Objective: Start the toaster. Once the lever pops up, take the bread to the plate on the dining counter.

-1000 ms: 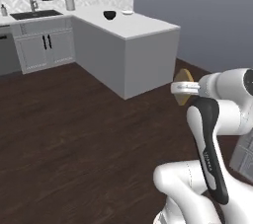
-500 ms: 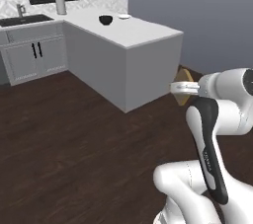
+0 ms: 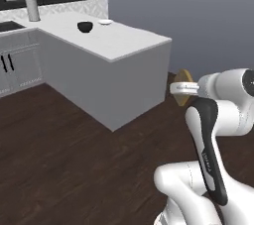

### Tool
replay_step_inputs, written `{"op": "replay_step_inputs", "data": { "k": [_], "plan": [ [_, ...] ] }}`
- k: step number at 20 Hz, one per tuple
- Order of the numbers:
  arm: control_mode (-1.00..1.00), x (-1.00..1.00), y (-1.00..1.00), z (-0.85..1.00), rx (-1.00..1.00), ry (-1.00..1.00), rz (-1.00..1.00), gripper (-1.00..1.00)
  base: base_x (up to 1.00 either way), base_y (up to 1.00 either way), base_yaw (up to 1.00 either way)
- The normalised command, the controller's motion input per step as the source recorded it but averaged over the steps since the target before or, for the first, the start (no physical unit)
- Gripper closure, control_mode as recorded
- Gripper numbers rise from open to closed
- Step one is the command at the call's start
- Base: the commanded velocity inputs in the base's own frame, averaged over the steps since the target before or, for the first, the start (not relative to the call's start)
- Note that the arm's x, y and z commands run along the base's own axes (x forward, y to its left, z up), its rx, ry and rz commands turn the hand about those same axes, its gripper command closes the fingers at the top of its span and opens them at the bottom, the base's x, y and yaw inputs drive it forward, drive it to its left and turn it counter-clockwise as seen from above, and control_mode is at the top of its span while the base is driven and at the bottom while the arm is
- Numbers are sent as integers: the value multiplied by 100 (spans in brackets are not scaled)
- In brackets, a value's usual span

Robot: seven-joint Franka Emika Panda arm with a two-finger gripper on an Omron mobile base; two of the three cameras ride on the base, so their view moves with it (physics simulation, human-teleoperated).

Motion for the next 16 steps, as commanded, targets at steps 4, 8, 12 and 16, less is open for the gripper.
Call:
{"op": "replay_step_inputs", "data": {
  "k": [4, 8, 12, 16],
  "plan": [
    [100, 0, 0, 0, 0, 0, 0, 100, 100, -35, -34],
    [100, 0, 0, 0, 0, 0, 0, 100, 100, -31, -34],
    [100, 0, 0, 0, 0, 0, 0, 100, 100, -13, -28],
    [100, 0, 0, 0, 0, 0, 0, 100, 100, 0, -16]
  ]
}}
